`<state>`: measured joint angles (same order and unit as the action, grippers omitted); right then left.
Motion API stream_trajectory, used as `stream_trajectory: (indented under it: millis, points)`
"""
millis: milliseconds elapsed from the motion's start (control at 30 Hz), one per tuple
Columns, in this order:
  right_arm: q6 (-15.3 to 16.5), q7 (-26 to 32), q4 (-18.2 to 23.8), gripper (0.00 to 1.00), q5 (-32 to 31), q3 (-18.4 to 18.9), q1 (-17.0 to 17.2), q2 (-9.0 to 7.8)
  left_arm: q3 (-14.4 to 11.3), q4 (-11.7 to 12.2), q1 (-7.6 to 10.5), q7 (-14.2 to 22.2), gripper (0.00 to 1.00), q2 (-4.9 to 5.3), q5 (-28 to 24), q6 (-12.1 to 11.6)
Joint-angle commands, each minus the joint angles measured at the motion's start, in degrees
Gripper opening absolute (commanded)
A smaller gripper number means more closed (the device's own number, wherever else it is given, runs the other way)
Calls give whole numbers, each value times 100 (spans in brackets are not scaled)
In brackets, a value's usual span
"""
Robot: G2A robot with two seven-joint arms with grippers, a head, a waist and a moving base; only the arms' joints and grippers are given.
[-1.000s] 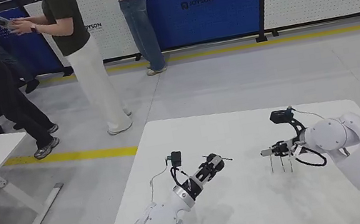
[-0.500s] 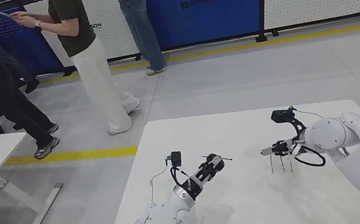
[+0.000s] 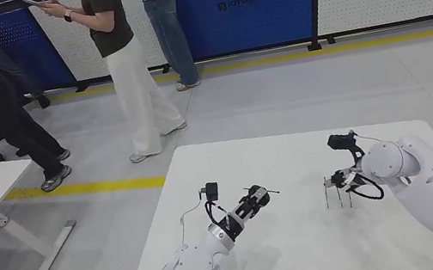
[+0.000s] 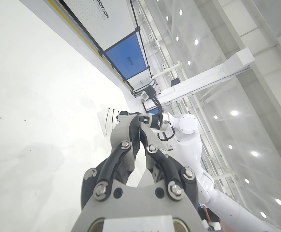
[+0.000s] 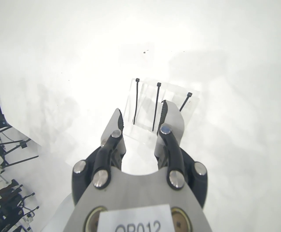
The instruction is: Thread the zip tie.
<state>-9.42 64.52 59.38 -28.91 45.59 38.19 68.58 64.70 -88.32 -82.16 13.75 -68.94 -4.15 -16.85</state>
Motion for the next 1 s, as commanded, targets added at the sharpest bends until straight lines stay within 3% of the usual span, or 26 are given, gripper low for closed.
stream_trajectory:
  millis: [0,233,367,500,700,967]
  points:
    - [-26,8,-47,40,-3,-5,-11,11,0,0,0,0,0,0,0,0]
    - [-179,37,-173,35,-98,-48,-47,59,0,0,0,0,0,0,0,0]
    - [-167,76,-259,24,-114,-68,-82,87,0,0,0,0,0,0,0,0]
    - [-170,130,-392,27,-136,-124,-154,135,0,0,0,0,0,0,0,0]
    - [-124,146,-672,40,-105,-230,-285,239,0,0,0,0,0,0,0,0]
    - [-42,102,-1130,37,-45,-393,-466,410,0,0,0,0,0,0,0,0]
